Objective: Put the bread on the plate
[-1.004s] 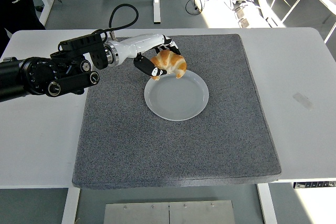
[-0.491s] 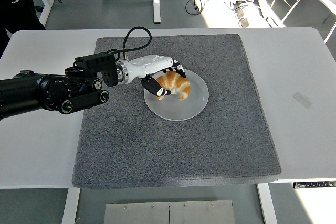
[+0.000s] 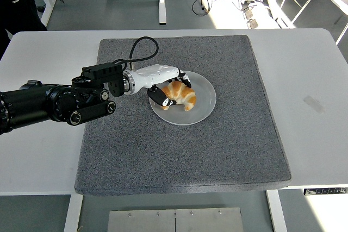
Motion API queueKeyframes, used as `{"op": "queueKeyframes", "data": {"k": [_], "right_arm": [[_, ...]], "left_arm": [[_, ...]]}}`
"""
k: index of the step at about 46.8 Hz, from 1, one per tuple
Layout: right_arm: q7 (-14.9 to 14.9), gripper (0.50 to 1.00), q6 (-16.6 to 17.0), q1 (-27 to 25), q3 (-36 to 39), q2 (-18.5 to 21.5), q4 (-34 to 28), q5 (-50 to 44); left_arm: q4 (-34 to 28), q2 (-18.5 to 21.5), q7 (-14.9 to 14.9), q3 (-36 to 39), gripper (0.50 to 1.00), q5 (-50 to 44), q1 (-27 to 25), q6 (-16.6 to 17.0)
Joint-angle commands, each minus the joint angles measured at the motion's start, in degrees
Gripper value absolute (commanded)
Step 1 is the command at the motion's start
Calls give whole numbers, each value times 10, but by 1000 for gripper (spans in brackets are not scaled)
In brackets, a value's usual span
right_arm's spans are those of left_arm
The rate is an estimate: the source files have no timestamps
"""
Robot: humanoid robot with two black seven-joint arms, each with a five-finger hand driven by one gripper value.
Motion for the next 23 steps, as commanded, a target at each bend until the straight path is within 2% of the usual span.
{"op": "queueKeyframes", "data": {"k": [1,5,9,16,23], "right_arm": [[0,1000,0,0,0,0,0,0],[0,1000,0,0,0,0,0,0],[0,1000,0,0,0,0,0,0],[0,1000,0,0,0,0,0,0],[0,1000,0,0,0,0,0,0]], "left_arm": [[3,-2,0,-1,767,-1,3,0],[3,-2,1,-1,861,-2,4,-1],[3,-1,0,-1,920,-4,4,-1],[3,-1,0,-1,955,-5,4,-3],[2,0,-2,-12,966,-15,0,-4]]}}
